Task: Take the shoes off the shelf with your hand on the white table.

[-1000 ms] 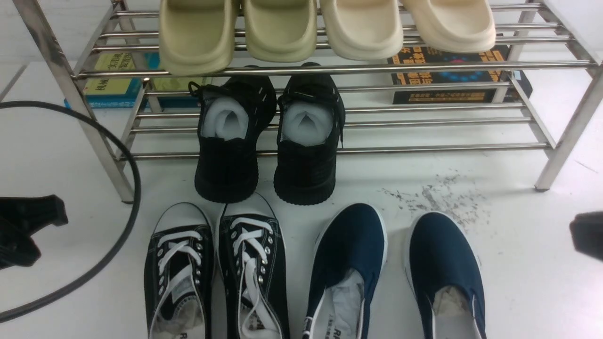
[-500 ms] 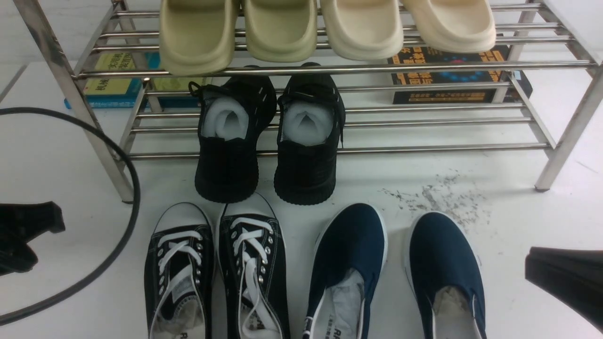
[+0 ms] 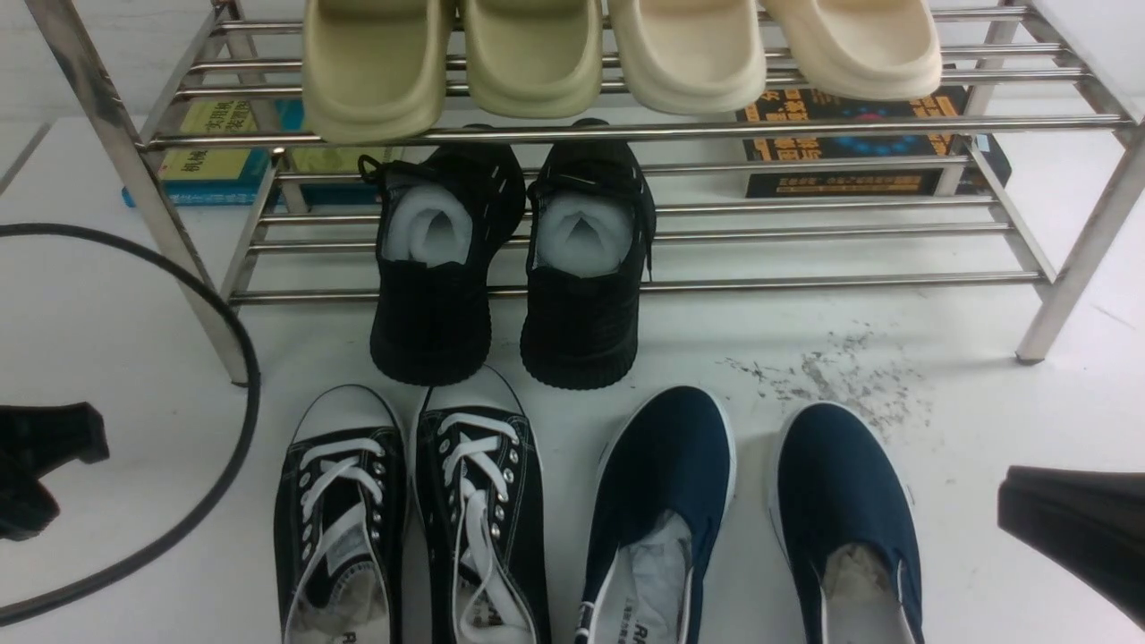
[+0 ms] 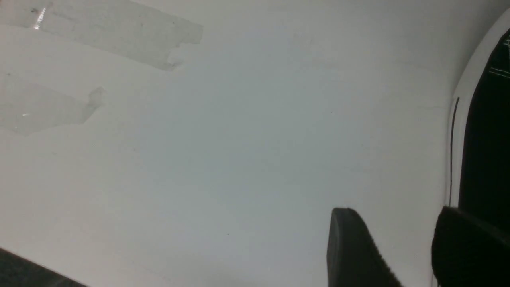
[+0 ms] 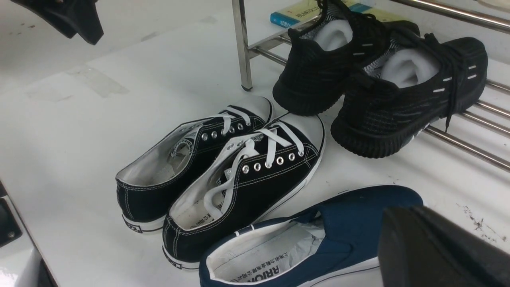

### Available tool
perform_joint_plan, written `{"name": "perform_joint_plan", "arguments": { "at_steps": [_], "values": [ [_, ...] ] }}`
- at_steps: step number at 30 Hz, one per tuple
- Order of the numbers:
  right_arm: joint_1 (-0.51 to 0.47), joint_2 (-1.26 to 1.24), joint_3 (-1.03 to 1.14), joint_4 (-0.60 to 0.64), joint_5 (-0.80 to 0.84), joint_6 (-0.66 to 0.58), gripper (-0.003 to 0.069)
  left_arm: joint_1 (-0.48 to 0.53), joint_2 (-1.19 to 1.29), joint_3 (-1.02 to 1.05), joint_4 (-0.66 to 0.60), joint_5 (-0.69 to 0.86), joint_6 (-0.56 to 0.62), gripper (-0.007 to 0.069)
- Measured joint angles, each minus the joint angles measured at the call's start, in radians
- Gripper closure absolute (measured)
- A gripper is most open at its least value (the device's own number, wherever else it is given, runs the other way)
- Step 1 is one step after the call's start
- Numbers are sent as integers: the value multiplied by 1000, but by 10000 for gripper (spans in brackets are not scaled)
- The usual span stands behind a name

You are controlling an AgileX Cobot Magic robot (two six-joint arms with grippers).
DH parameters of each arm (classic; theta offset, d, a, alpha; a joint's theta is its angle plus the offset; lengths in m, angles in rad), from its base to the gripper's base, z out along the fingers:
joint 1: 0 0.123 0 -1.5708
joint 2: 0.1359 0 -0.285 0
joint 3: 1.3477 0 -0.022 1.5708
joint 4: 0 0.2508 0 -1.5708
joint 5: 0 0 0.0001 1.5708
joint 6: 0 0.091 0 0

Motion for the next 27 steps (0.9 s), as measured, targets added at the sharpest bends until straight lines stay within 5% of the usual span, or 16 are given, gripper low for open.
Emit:
{"name": "perform_joint_plan", "arguments": {
  "at_steps": [8,21,27],
  "values": [
    [101,17,7,64,-1,-1,655,0,0,0,67,4,0,308],
    [102,69,22,438,3,-4,645,0,0,0,94,39,0,308],
    [29,59,100,496,1,-5,640,0,0,0,97,45,0,308]
  ]
}}
